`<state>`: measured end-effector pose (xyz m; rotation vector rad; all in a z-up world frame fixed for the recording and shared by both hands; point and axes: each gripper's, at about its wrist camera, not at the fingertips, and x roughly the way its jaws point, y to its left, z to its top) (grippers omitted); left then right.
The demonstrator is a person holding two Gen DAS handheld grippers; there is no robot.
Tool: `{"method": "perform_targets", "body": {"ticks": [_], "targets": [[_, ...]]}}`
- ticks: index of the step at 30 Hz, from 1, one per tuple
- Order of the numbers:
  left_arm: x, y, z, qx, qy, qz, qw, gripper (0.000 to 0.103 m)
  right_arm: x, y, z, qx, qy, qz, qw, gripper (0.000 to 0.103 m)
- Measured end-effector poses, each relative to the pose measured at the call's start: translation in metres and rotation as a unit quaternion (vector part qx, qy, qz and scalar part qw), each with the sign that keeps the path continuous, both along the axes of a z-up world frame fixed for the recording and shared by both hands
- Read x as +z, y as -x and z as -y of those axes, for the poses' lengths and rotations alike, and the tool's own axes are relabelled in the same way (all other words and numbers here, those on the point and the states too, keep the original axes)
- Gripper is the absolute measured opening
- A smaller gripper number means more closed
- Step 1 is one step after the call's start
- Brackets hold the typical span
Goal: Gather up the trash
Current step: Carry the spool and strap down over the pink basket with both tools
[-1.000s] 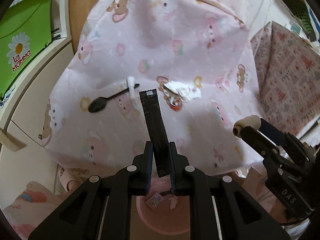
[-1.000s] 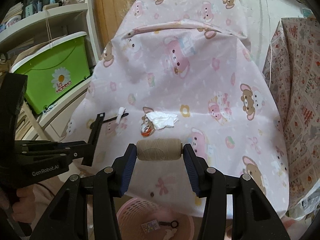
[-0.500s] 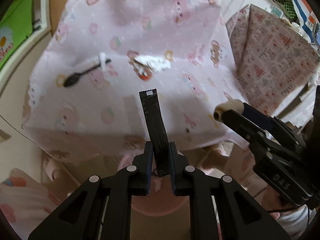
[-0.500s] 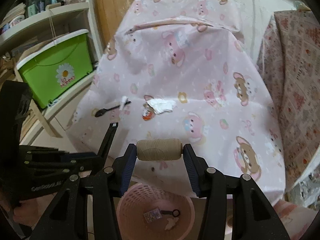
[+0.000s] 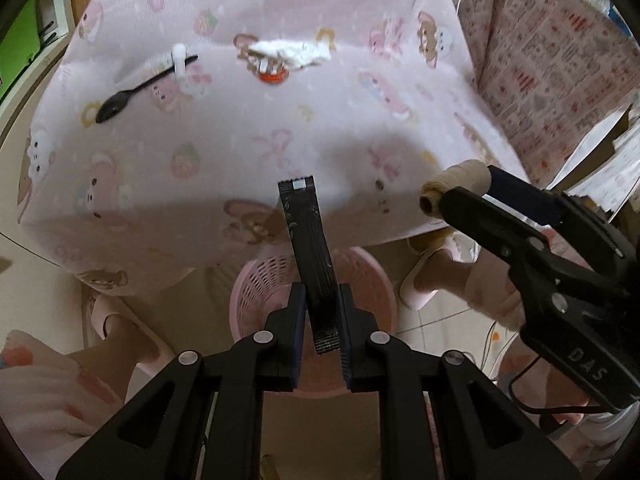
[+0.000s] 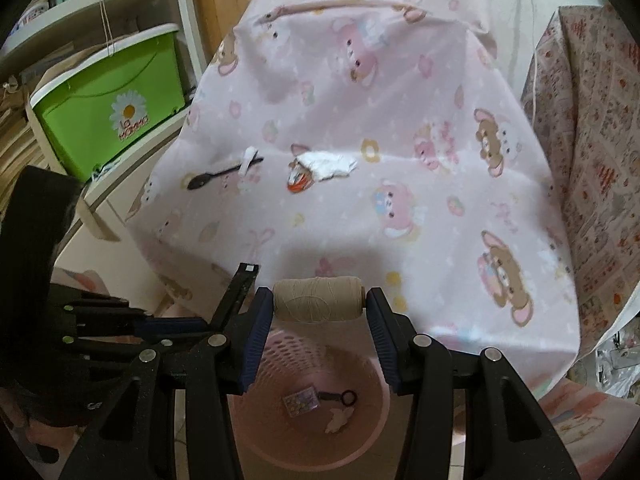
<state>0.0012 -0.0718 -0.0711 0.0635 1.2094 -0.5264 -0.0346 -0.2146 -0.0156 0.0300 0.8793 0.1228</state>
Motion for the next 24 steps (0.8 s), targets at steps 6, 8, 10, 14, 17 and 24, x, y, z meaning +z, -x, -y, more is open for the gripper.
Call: {"method": "perform_targets", "body": {"ticks": [6,8,10,14,17,24], "targets": [[-0.018,-0.003,-0.003,0.012,-0.018,-0.029,0.9994,0.014,-0.017,0.0,-0.006,0.009,0.016,-0.03,0.999,0.051],[-0.02,-0.003,-0.004,0.011,-0.021,-0.029,0.9993,0.014,-0.023,-0.001,-0.007,0.017,0.01,-0.046,0.999,0.051],[-0.021,-0.003,-0.003,0.01,-0.024,-0.031,0.9992,0.014,-0.03,-0.002,-0.011,0.028,0.013,-0.062,0.998,0.051],[-0.031,-0.005,-0.002,0.011,-0.031,-0.056,0.9979,0.014,-0.047,-0.003,-0.019,0.044,0.032,-0.091,0.994,0.051],[-0.045,-0.006,-0.001,0.012,-0.043,-0.076,0.9961,0.014,-0.061,-0.005,-0.023,0.048,0.04,-0.118,0.991,0.051],[-0.08,-0.013,0.003,0.023,-0.068,-0.128,0.9892,0.014,-0.099,-0.016,-0.024,0.032,0.038,-0.201,0.978,0.051]]}}
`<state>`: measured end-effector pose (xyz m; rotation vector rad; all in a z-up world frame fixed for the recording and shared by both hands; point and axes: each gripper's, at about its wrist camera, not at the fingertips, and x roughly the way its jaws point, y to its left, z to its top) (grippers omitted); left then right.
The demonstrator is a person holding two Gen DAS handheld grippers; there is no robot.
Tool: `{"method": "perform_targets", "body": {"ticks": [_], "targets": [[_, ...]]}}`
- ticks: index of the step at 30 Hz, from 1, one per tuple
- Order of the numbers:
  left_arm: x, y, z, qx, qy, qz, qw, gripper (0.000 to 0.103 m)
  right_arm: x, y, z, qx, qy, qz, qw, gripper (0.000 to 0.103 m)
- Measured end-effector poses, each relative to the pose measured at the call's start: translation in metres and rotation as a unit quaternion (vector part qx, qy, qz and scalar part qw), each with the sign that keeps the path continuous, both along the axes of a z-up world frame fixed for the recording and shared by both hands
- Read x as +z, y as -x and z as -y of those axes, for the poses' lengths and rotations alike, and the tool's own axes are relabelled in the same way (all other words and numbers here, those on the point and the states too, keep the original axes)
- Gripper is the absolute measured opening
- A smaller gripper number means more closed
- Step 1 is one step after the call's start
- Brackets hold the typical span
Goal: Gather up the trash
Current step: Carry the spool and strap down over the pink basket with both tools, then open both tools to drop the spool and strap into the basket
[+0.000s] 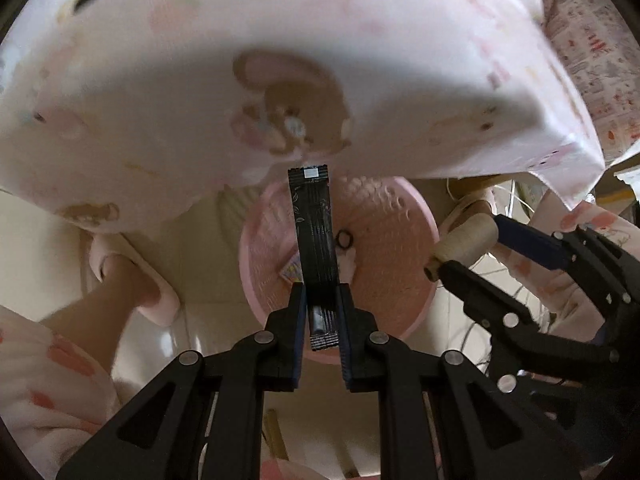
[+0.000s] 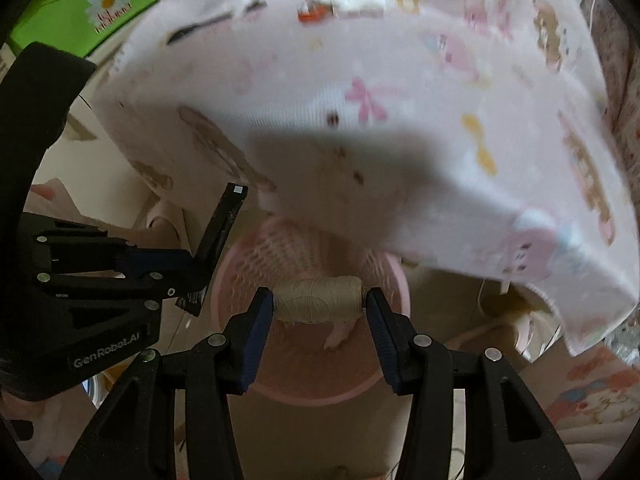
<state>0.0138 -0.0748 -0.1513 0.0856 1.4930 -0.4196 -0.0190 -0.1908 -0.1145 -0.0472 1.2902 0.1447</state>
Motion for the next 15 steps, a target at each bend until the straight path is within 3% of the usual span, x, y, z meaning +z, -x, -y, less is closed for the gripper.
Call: {"method": "perform_targets", "body": {"ticks": [8,15], "targets": [[-0.033,-0.004,0.002,0.004,-0.033,-0.041,0.9986,0.014,-0.046,-0.016,0.003,-0.013,0.021,-0.065,0.998,0.051],[-0.048,-0.008,-0.008,0.007,-0.046,-0.051,0.9976,0.014,-0.071,-0.02,0.004,-0.017,0.04,-0.088,0.995,0.051]]}}
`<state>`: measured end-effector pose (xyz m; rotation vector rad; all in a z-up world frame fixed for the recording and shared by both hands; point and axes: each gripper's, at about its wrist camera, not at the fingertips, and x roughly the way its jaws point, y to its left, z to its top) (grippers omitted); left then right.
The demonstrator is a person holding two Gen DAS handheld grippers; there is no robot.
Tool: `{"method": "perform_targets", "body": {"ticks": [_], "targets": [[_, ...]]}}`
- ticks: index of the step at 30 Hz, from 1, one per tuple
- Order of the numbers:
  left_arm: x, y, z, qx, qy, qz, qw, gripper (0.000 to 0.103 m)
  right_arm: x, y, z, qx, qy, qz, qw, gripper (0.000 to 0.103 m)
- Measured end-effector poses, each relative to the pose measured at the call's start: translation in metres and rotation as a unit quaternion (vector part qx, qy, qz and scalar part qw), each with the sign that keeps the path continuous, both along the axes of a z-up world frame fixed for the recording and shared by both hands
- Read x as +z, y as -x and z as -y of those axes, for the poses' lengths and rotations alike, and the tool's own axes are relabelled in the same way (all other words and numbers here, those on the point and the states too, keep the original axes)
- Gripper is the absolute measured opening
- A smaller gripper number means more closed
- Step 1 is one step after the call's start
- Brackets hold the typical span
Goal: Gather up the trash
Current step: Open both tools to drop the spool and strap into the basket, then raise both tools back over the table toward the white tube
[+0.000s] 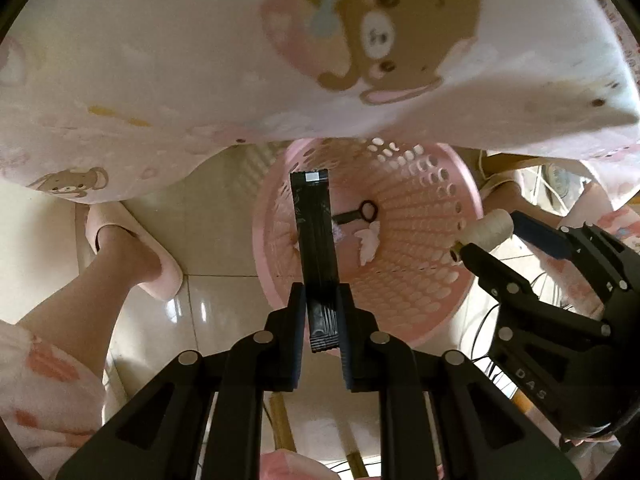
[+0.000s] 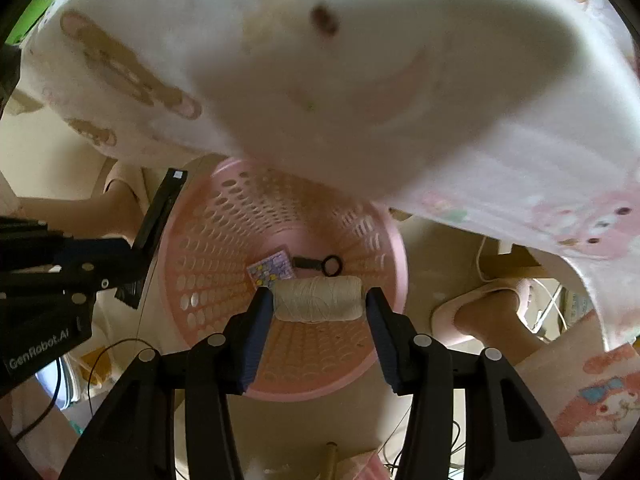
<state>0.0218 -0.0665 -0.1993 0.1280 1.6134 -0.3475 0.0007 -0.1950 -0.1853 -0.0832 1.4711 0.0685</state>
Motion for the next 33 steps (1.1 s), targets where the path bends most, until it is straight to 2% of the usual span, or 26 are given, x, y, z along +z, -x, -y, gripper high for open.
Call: {"method": "perform_targets", "body": {"ticks": [6,9,12,14,18,23,28,31,33], "targets": [[-0.004,-0.003,-0.006,0.007,-0.003,0.003,1.0,0.015,-0.004,0.001,-0.001,0.01,0.002,-0.003,1.0,0.051],[0.0,-0.004,-0.006,0.008,0.0,0.01,0.9999,0.026,-0.004,0.001,0.001,0.003,-0.002,-0.007,1.0,0.051],[0.003,-0.004,-0.005,0.004,-0.001,0.018,0.9998,0.027,-0.005,-0.001,0.004,-0.003,0.0,-0.009,1.0,0.052],[0.006,-0.005,-0.004,0.005,-0.002,0.025,0.9997,0.028,-0.004,-0.001,0.006,-0.011,-0.005,-0.005,1.0,0.058],[0.017,-0.009,-0.008,0.019,-0.004,0.049,0.9986,0.029,0.0,-0.001,0.012,-0.027,-0.009,0.002,1.0,0.061],[0.041,-0.012,-0.016,0.029,-0.005,0.1,0.9946,0.033,0.01,0.0,0.013,-0.027,-0.005,0.02,0.999,0.063],[0.074,-0.004,-0.016,0.016,0.001,0.177,0.9841,0.043,0.031,0.006,0.009,-0.015,-0.007,0.052,0.998,0.064],[0.093,0.003,-0.014,0.008,0.004,0.225,0.9743,0.055,0.045,0.01,0.011,-0.015,-0.01,0.074,0.997,0.064],[0.103,0.006,-0.017,0.018,0.018,0.243,0.9698,0.069,0.058,0.012,0.013,-0.017,-0.009,0.099,0.995,0.064]]}}
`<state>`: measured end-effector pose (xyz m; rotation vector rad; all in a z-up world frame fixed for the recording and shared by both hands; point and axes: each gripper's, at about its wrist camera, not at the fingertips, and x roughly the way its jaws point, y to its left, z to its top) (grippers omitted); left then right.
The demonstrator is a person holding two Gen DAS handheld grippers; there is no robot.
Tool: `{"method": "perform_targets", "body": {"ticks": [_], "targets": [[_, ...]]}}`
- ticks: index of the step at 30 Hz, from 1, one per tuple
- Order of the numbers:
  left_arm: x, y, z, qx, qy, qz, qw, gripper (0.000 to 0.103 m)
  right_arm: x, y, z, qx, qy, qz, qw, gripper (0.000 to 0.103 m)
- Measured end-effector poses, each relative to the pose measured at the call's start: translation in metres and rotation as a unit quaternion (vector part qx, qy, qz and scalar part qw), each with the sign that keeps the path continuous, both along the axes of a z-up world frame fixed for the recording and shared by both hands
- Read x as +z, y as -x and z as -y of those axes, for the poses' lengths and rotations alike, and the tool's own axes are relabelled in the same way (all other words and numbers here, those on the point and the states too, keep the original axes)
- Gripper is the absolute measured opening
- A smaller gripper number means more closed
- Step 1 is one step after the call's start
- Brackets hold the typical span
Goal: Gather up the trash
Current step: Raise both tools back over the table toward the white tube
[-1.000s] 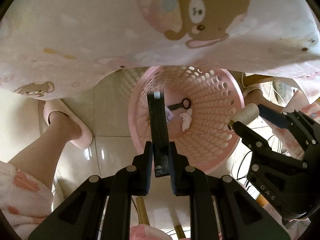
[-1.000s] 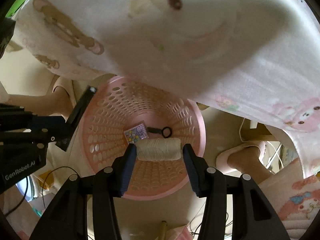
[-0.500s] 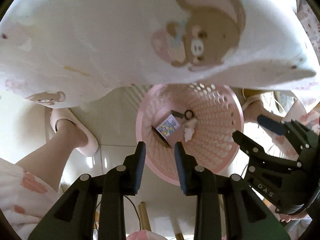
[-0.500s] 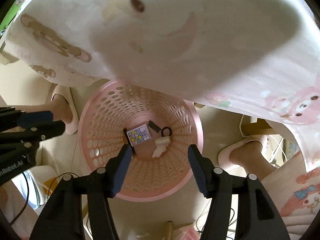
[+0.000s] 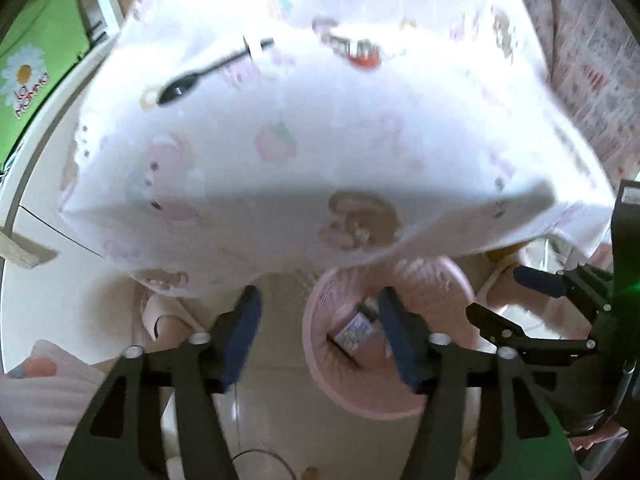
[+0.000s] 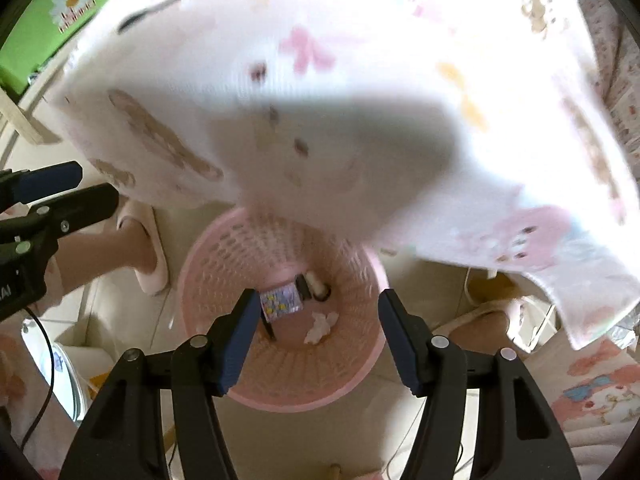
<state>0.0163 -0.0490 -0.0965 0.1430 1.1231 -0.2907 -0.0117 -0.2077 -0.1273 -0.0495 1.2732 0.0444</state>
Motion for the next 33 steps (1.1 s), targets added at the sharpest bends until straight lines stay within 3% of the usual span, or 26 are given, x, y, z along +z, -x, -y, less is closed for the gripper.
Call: {"method": "perform_targets", "body": {"ticks": [3,8,12,15,19,21,26,28,31,33], "targets": [[0.016,0.003,-0.006,0.012,0.009,0.039,0.9991,0.077,0.02,0.005,0.002,-0.006,0.005,0.042,0.999,0.064],[0.032,0.008,-0.004,-0.014,0.016,0.076,0.9968,0.078,0.053,0.013,0.004,-0.004,-0.001,0.116,0.993,0.064],[0.04,0.01,-0.004,-0.002,0.012,0.106,0.9943,0.078,0.072,0.023,-0.002,0.011,0.009,0.165,0.986,0.064],[0.049,0.015,-0.009,0.018,0.002,0.153,0.9881,0.078,0.089,0.027,0.004,-0.005,0.011,0.214,0.977,0.064],[0.061,0.019,-0.01,0.02,0.011,0.212,0.9769,0.078,0.101,0.028,0.013,-0.025,0.008,0.245,0.969,0.068],[0.063,0.017,-0.011,0.018,0.02,0.219,0.9754,0.079,0.106,0.026,0.017,-0.03,0.012,0.253,0.967,0.068],[0.058,0.011,-0.018,0.022,0.072,0.19,0.9788,0.08,0.11,0.022,0.017,-0.033,0.019,0.266,0.963,0.07],[0.059,0.012,-0.019,0.029,0.061,0.197,0.9782,0.08,0.113,0.02,0.019,-0.032,0.021,0.27,0.962,0.072],[0.061,0.01,-0.023,0.045,0.052,0.204,0.9767,0.098,0.116,0.02,0.022,-0.036,0.021,0.275,0.96,0.074],[0.065,0.006,-0.031,0.059,0.06,0.199,0.9763,0.102,0.118,0.019,0.026,-0.042,0.019,0.278,0.96,0.074]]}}
